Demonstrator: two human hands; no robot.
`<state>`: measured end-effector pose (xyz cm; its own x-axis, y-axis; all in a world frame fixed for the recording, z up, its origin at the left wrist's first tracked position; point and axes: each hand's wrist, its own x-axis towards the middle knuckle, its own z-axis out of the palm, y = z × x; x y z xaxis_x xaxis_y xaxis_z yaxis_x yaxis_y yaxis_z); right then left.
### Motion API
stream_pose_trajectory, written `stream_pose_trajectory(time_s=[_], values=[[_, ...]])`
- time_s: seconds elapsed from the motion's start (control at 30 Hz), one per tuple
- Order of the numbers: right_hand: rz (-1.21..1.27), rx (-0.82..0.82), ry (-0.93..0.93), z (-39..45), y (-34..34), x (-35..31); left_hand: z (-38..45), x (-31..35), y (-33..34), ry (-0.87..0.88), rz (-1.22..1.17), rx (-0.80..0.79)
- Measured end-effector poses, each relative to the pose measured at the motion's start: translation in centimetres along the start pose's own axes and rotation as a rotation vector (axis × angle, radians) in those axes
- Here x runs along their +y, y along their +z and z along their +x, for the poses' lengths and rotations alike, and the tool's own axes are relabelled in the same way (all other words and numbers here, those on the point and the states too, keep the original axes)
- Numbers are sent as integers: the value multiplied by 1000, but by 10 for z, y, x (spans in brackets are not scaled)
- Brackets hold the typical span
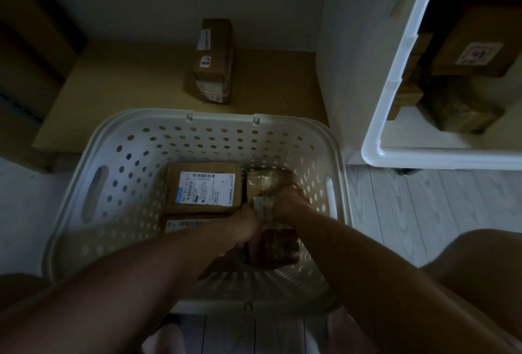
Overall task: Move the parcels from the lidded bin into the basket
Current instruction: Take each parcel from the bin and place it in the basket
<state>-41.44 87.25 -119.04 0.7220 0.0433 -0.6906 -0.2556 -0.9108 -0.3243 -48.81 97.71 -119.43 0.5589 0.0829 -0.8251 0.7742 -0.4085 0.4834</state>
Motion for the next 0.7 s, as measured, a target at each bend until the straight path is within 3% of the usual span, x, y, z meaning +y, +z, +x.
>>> stream_pose_trajectory(time_s=[0.3, 0.47, 0.7], values=[[-303, 3, -128, -13, -11, -1, -14, 20, -18, -74, -222, -74], [-363, -11, -287, -30, -16, -3, -27, 31, -37, -22, -145, -42], [-571, 78, -553, -85, -63, -28, -70, 57, -55, 344, -59, 267]])
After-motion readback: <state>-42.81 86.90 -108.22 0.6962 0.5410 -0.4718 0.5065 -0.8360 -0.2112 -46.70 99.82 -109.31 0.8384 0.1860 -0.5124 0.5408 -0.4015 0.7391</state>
